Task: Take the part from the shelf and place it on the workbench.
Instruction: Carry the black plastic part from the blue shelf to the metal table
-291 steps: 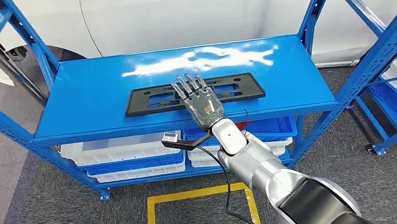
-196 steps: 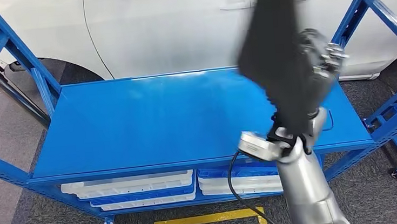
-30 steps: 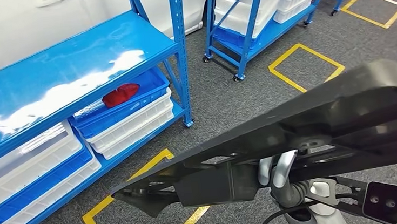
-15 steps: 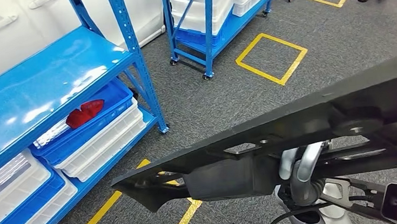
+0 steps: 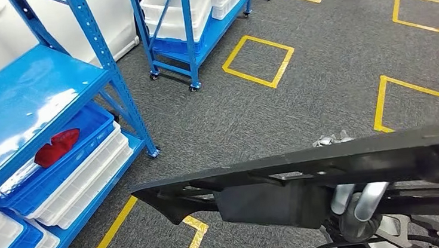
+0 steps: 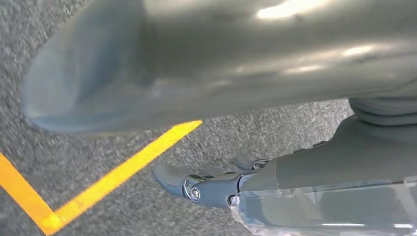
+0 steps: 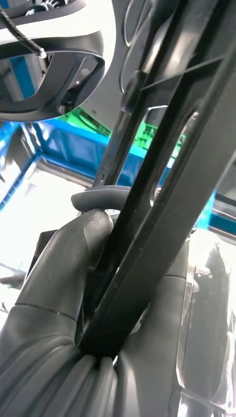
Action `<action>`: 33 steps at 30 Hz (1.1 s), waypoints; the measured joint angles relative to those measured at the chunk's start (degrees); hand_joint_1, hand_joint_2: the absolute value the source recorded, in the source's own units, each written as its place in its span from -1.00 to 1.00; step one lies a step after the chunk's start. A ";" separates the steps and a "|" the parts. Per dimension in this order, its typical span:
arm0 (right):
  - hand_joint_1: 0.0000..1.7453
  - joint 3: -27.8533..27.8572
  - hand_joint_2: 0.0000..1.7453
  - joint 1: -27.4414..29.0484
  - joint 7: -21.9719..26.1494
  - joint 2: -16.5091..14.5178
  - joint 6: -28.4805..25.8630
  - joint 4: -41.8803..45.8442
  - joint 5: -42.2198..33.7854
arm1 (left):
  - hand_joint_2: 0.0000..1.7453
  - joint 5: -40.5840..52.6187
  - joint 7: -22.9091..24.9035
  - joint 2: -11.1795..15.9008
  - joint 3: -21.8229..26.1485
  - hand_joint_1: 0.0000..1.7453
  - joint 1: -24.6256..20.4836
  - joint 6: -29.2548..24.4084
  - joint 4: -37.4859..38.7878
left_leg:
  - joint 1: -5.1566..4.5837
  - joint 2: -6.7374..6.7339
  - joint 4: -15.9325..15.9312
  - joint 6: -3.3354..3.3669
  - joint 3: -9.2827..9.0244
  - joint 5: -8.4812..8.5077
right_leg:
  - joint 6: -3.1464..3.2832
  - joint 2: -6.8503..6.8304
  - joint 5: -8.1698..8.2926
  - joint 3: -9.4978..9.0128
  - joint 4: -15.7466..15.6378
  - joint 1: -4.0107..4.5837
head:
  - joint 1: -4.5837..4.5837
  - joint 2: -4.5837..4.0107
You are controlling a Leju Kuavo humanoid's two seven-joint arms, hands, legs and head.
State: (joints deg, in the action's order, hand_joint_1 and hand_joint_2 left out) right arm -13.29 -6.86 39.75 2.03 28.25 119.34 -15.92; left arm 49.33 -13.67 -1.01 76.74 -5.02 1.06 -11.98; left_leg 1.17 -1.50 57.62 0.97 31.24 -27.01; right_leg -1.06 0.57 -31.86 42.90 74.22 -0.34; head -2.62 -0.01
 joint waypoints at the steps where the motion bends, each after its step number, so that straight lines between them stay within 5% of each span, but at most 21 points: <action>1: 1.00 0.01 1.00 0.51 -0.03 -0.06 -0.01 0.28 0.50 | -1.00 -0.02 -0.06 -0.06 0.00 -1.00 -0.02 0.01 0.00 | -0.01 -0.79 0.01 -0.06 -0.09 -0.13 | -0.10 -0.20 0.47 0.33 0.49 -0.17 | 0.00 0.00; 5: 1.00 0.01 1.00 1.72 0.06 -0.73 -0.06 1.78 3.05 | -1.00 0.04 0.09 -0.70 -0.01 -1.00 -0.21 -0.07 0.00 | -0.17 -3.29 0.01 -0.78 -1.06 -0.97 | 0.52 -3.51 6.48 -6.75 -12.94 0.12 | 0.00 0.00; 7: 1.00 0.01 1.00 1.93 0.10 -1.08 -0.22 2.44 3.50 | -1.00 0.14 0.46 -0.96 -0.02 -1.00 -0.28 -0.34 0.01 | -0.37 -4.32 -0.06 -1.41 -1.46 -1.32 | 1.15 -4.28 6.67 -7.98 -15.57 0.67 | 0.00 -0.01; 9: 1.00 0.01 1.00 2.17 0.12 -1.28 -0.52 3.01 3.70 | -1.00 0.42 0.92 -1.32 -0.07 -1.00 -0.42 -0.66 0.02 | -0.38 -5.25 -0.23 -2.06 -1.79 -1.61 | 1.76 -2.90 6.85 -7.96 -15.81 0.64 | -0.01 -0.01; 12: 1.00 -0.02 1.00 2.34 0.19 -1.69 -1.38 3.68 4.18 | -1.00 1.11 1.45 -1.78 -0.27 -1.00 -0.55 -0.82 0.02 | -0.05 -1.91 3.92 -2.70 -0.38 -4.64 | 2.77 -1.10 7.24 -8.48 -16.67 0.17 | -0.01 0.00; 13: 1.00 -0.07 1.00 2.37 0.21 -1.85 -1.72 3.76 4.44 | -1.00 1.29 1.55 -1.82 -0.33 -1.00 -0.45 -0.81 0.02 | 0.01 -0.30 7.64 -2.76 1.27 -6.54 | 2.96 -0.48 7.23 -8.54 -16.74 0.23 | -0.01 0.00; 15: 1.00 -0.22 1.00 2.57 0.20 -2.04 -2.27 3.76 4.96 | -1.00 1.51 1.69 -1.84 -0.38 -1.00 -0.14 -0.81 0.03 | 0.01 0.89 15.01 -2.84 5.06 -9.21 | 3.15 1.03 7.18 -8.59 -16.70 0.34 | -0.01 0.00; 17: 1.00 -0.50 1.00 2.77 0.19 -2.08 -2.74 3.76 5.28 | -1.00 1.56 1.64 -1.86 -0.42 -1.00 -0.06 -0.75 0.04 | 0.02 1.11 15.38 -2.80 5.91 -7.52 | 3.12 2.70 7.13 -8.73 -16.57 0.40 | -0.01 0.00; 20: 1.00 -1.16 1.00 2.87 0.18 -2.12 -3.38 3.76 5.60 | -1.00 1.18 1.40 -1.87 -0.44 -1.00 -0.24 -0.64 0.04 | 0.21 3.74 4.48 -2.48 1.84 -1.30 | 2.67 5.03 6.85 -8.72 -15.91 0.35 | 0.00 0.00; 22: 1.00 -1.61 1.00 2.99 0.16 -2.14 -3.74 3.76 5.67 | -1.00 0.87 1.39 -1.89 -0.42 -1.00 -0.32 -0.54 0.04 | 0.17 5.44 0.95 -2.14 0.50 -0.40 | 2.03 6.29 6.81 -8.24 -15.54 0.24 | -0.01 0.00; 24: 1.00 -1.87 1.00 3.23 0.14 -2.14 -3.93 3.77 5.69 | -1.00 0.72 1.43 -2.02 -0.40 -1.00 -0.53 -0.43 0.04 | 0.04 4.64 0.69 -1.54 0.27 -0.37 | 1.25 7.31 7.01 -7.89 -15.59 0.11 | -0.01 0.01; 27: 1.00 -2.06 1.00 3.34 0.17 -2.14 -4.36 3.84 5.67 | -1.00 0.72 1.49 -2.34 -0.39 -1.00 -0.78 -0.38 0.04 | 0.17 2.57 -0.01 -0.35 -0.14 0.03 | 0.48 3.24 4.94 -6.17 -12.21 0.29 | 0.00 0.00; 28: 1.00 -2.17 1.00 3.33 0.18 -2.14 -4.59 3.86 5.63 | -1.00 0.73 1.54 -2.38 -0.39 -1.00 -0.68 -0.38 0.04 | 0.04 1.76 -0.06 -0.13 -0.19 0.00 | 0.29 1.39 3.18 -4.50 -8.86 0.26 | 0.00 0.00; 30: 1.00 -2.39 1.00 3.38 0.19 -2.14 -5.07 3.87 5.47 | -1.00 0.74 1.72 -2.40 -0.38 -1.00 -0.40 -0.40 0.04 | -0.17 0.09 -0.03 0.05 -0.19 -0.15 | -0.06 0.12 0.17 -0.71 -1.42 -0.03 | 0.00 -0.01; 32: 1.00 -2.50 1.00 3.19 0.03 -2.14 -5.64 3.77 5.20 | -1.00 0.77 1.93 -2.45 -0.36 -1.00 -0.38 -0.52 0.04 | -0.26 -1.49 -0.02 -0.01 -0.30 -0.37 | -0.18 -0.26 0.77 0.08 0.10 -0.23 | 0.00 -0.01; 33: 1.00 -2.53 1.00 2.66 -0.19 -2.14 -5.99 3.54 5.00 | -1.00 0.79 1.98 -2.49 -0.35 -1.00 -0.44 -0.59 0.04 | -0.28 -2.23 -0.02 -0.11 -0.47 -0.52 | -0.10 -0.66 2.51 -1.38 -2.66 -0.26 | 0.00 -0.01</action>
State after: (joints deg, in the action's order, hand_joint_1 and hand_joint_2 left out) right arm -15.82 -4.21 39.56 -0.11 22.26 122.88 -10.92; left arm 50.12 -11.69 -3.50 76.39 -5.46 0.47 -11.93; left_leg 0.89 -3.72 57.60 0.86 30.77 -27.53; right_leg -1.16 -0.09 -29.35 41.53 71.56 -0.60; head -2.62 -0.02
